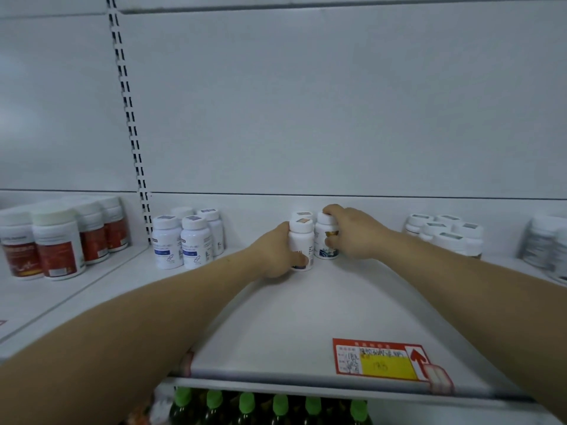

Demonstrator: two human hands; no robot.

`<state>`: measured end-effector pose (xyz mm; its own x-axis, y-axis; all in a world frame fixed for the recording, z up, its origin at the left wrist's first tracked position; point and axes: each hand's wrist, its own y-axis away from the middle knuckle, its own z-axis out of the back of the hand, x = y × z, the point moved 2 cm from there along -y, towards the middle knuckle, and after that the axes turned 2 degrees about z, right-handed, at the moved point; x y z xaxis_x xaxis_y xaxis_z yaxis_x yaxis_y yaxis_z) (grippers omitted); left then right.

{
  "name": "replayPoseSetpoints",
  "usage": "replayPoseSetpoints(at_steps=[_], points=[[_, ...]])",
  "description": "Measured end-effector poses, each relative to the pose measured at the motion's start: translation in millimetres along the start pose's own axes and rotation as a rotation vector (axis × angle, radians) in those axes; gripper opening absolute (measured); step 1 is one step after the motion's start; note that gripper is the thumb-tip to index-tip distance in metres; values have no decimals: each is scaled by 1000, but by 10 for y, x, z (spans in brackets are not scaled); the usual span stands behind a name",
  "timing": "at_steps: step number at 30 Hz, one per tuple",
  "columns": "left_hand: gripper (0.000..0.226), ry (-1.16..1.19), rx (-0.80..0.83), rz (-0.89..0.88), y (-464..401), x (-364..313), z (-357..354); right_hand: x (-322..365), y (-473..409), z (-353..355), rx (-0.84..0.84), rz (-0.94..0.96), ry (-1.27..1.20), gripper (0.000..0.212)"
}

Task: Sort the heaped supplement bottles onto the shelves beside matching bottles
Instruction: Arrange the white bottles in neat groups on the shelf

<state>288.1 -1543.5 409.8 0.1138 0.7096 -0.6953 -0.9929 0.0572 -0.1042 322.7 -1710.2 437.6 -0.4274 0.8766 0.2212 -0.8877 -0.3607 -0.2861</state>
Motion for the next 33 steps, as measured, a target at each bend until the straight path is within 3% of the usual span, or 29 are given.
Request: replayPoseSetpoints(at_steps=[6,11,17,23,27,33], points=[[67,-15,17,3,-7,17,0,-20,-8,-67,-40,-10,13,50],[73,-27,54,25,57,-43,77,12,28,-15,-12,-37,23,56],[84,-245,24,-59,279,-173,316,62,217,410,-76,-57,101,67],[67,-367,27,-199,563,-337,399,-51,644,820,-79,-180,159,65],[63,-360,62,-270,664,-458,241,-221,1018,975,-96,-282,172,63],[77,-322,153,-247,798,-780,-235,-580,1390,1068,-56,-351,172,62]])
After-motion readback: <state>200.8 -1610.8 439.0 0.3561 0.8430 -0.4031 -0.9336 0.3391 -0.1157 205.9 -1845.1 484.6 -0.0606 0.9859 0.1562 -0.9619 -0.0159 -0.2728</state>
